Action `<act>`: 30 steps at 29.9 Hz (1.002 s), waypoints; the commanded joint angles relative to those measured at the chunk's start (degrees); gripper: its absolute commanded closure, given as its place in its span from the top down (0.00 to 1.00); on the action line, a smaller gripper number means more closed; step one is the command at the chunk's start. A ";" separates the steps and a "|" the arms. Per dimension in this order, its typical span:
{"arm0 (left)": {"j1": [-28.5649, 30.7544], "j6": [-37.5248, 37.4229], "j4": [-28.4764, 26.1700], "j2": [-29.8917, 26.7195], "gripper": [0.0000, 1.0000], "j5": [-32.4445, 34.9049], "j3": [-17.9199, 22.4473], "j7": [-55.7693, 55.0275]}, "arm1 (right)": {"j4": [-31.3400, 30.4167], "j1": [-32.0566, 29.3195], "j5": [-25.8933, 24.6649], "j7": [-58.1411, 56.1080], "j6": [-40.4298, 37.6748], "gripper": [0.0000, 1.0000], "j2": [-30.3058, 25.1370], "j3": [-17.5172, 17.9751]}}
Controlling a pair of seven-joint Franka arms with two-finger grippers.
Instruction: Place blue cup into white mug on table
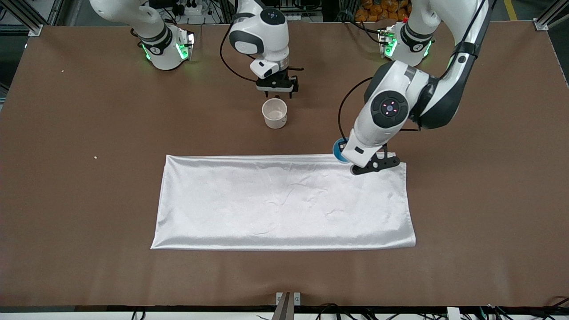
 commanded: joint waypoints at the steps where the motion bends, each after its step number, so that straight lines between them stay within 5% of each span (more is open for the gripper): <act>1: -0.83 -1.10 -1.40 -1.86 0.00 0.04 0.19 -2.00 | 2.99 -0.48 -1.57 1.00 -7.94 1.00 -2.68 1.58; 11: -1.18 -1.54 -1.14 -1.95 0.00 0.04 0.19 -3.23 | 3.44 -5.22 -0.96 -6.45 -9.00 1.00 -6.37 1.67; 21: -1.88 -1.54 -1.14 -1.51 0.00 0.04 0.19 -4.46 | 6.60 -21.82 7.03 -34.21 -9.70 1.00 -6.38 1.59; 30: -6.80 -1.54 -0.70 -1.69 0.00 -0.05 0.10 -10.61 | 11.96 -35.45 9.59 -54.70 -18.32 1.00 -5.23 1.41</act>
